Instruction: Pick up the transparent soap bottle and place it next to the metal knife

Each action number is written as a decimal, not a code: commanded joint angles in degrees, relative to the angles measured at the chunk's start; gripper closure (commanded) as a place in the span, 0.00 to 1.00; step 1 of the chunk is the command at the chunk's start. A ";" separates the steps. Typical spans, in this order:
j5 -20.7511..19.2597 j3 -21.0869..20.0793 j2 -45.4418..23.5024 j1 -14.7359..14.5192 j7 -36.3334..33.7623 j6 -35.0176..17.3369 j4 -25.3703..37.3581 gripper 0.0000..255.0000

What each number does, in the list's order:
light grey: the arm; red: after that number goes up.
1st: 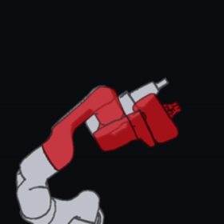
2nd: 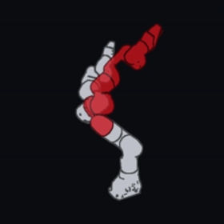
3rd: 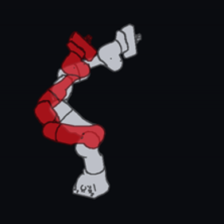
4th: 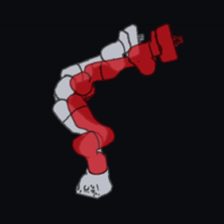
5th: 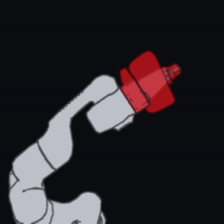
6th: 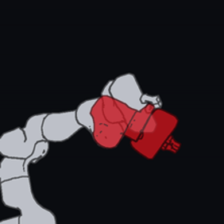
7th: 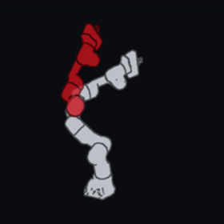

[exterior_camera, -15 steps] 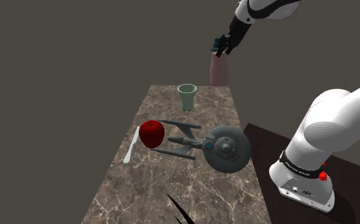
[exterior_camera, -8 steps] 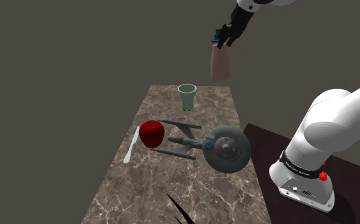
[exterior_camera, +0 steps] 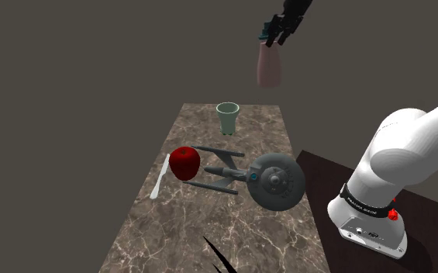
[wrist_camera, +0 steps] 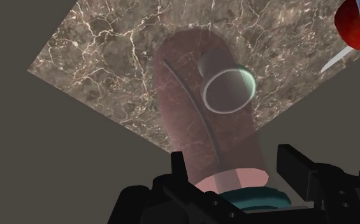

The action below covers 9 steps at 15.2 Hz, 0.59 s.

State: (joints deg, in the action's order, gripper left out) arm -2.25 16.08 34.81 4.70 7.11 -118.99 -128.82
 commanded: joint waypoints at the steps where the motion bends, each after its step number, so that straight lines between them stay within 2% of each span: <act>1: 0.10 -0.23 -0.22 -0.12 -0.23 1.46 1.70 1.00; 6: 0.31 -0.45 -0.94 -0.34 -0.42 4.76 5.71 1.00; 9: 0.65 -4.04 -1.47 -1.19 -4.59 4.01 5.47 1.00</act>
State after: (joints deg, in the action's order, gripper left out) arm -1.69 13.12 33.38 3.74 3.82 -114.82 -123.26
